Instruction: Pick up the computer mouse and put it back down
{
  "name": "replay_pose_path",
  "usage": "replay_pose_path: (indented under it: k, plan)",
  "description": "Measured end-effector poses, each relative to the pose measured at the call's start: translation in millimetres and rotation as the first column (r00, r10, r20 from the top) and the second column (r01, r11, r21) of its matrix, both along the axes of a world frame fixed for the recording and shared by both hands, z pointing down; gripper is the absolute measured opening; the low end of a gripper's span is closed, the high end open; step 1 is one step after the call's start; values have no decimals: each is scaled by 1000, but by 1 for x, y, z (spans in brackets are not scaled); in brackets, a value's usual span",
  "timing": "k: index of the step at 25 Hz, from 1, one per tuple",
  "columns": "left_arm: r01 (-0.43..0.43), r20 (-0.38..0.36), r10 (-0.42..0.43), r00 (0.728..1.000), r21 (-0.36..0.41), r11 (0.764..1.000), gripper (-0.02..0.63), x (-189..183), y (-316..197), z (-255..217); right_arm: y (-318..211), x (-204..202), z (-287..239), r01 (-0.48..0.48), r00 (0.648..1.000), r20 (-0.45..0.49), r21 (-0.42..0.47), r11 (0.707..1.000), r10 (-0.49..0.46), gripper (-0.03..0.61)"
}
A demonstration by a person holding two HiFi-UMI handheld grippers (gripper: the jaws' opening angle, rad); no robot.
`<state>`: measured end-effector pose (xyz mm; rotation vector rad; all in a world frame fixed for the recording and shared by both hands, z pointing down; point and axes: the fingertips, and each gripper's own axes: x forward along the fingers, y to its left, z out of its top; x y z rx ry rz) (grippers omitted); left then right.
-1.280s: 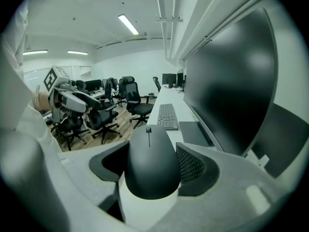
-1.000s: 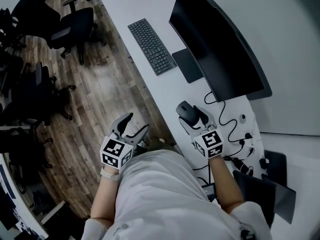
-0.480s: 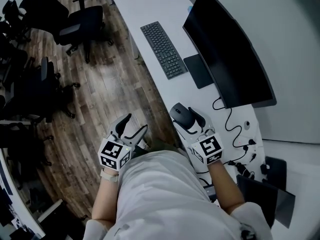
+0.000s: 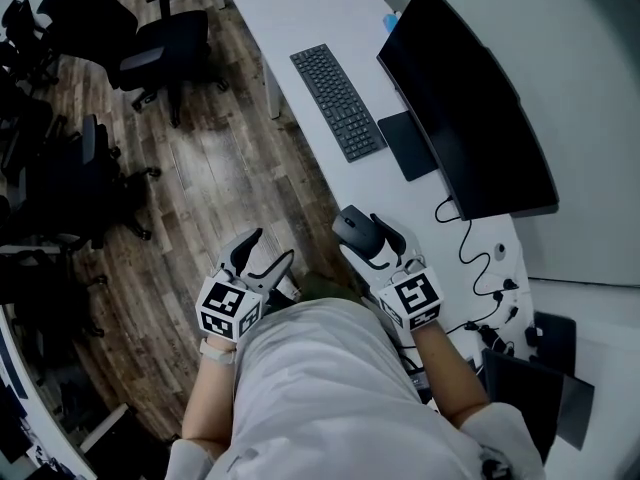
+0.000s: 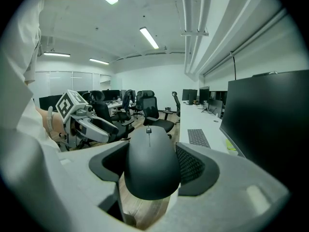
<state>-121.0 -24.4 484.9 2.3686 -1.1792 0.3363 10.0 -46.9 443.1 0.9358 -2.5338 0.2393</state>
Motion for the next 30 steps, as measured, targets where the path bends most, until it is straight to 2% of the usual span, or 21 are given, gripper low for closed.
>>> replay_pose_path:
  k: [6, 12, 19, 30]
  plan:
    - [-24, -5, 24, 1000, 3, 1000, 295, -14, -6, 4, -8, -19, 7, -8, 1000, -13, 2, 1000, 8, 299]
    - [-28, 4, 28, 1000, -3, 1000, 295, -22, -7, 7, -22, -18, 19, -27, 999, -40, 2, 1000, 27, 299]
    - [-15, 9, 15, 1000, -24, 1000, 295, -24, -11, 13, -43, -4, 42, -49, 996, -77, -27, 998, 47, 299]
    - [36, 36, -34, 999, -73, 997, 295, -12, -43, 25, -89, 27, 103, -41, 991, -132, -131, 991, 24, 298]
